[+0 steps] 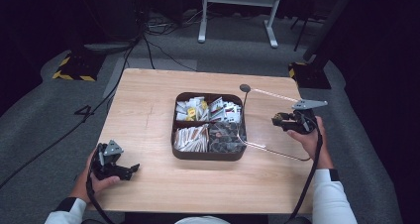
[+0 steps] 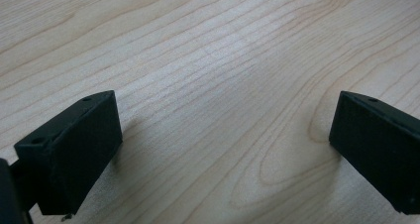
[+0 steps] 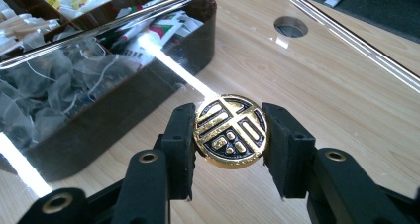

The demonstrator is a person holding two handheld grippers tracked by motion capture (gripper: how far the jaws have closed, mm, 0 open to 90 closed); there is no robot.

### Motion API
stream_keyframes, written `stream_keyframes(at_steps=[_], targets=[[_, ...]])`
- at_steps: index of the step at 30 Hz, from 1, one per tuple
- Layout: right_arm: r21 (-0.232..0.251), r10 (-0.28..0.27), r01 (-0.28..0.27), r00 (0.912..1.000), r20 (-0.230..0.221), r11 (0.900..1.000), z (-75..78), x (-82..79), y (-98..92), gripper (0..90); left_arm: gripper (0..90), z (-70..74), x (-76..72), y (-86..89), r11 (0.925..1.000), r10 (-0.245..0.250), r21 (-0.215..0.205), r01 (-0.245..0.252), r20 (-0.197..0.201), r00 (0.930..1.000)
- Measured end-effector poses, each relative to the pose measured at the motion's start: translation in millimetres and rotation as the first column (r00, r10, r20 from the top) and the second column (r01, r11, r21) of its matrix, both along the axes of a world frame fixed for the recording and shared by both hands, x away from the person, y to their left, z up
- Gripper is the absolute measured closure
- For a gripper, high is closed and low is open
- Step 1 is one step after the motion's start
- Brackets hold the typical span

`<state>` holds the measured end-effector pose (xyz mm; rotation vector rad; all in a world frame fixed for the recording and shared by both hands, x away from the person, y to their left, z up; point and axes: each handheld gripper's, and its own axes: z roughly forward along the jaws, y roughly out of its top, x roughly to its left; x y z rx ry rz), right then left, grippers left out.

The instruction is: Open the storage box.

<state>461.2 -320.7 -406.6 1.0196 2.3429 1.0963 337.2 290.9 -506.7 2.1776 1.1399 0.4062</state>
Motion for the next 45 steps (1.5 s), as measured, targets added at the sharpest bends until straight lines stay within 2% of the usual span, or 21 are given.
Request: stream_keyframes(at_steps=[13, 25, 45], targets=[[-0.023, -0.034, 0.034, 0.9991, -0.024, 0.999, -13.1, -3.2, -28.0, 58.8, 0.1, 0.0, 0.0, 0.0, 1.0000, 0.000, 0.000, 0.000, 0.000, 1.0000], [-0.030, -0.042, 0.041, 0.9978, -0.052, 0.999, -29.2, -3.9, -43.7, 58.8, 0.1, 0.0, 0.0, 0.0, 1.0000, 0.000, 0.000, 0.000, 0.000, 1.0000], [-0.091, -0.014, 0.007, 0.9963, -0.085, 0.996, -58.5, 7.9, -27.7, 58.7, 0.1, 0.0, 0.0, 0.0, 1.0000, 0.000, 0.000, 0.000, 0.000, 1.0000]])
